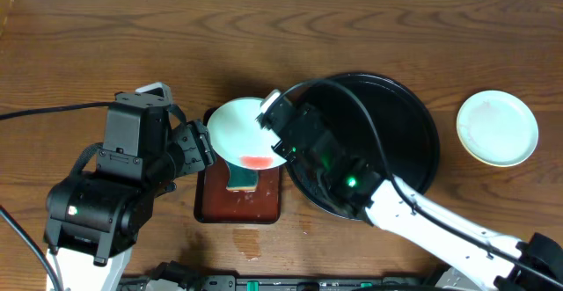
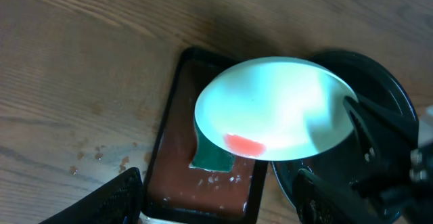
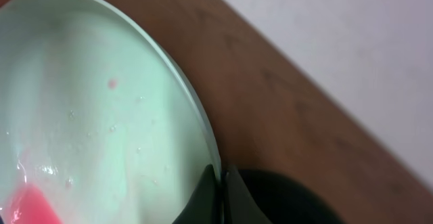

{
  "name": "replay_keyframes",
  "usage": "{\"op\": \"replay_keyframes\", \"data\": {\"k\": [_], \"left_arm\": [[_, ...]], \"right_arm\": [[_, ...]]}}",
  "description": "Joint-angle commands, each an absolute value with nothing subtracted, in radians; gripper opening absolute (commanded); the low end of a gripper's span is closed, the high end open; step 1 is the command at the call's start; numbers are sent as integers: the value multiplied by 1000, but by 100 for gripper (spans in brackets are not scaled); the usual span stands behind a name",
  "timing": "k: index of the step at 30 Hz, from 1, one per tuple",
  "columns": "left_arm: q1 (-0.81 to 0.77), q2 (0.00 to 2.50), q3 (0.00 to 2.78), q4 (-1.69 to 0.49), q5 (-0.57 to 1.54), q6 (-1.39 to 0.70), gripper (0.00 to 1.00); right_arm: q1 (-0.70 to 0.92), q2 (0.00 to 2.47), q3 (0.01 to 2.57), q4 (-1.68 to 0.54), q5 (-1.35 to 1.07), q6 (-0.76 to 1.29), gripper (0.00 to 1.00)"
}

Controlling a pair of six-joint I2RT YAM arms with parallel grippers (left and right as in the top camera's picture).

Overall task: Clean dirty plates on tray and stack at the side
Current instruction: 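Lift the pale plate with right gripper and tilt it over the small tray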

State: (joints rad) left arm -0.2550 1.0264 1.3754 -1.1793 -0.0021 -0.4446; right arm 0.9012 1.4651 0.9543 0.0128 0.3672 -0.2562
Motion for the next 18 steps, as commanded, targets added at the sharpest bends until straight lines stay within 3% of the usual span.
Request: {"op": "replay_keyframes", "data": {"k": [1,18], "left_arm": [[-249,1023,1389,-1185,0,-442,72],[-249,1023,1389,-1186,0,-442,72]], "right_arm": [[948,1417,963,36,536,-402,1],[1063,1414,963,191,789,-580,1]]}}
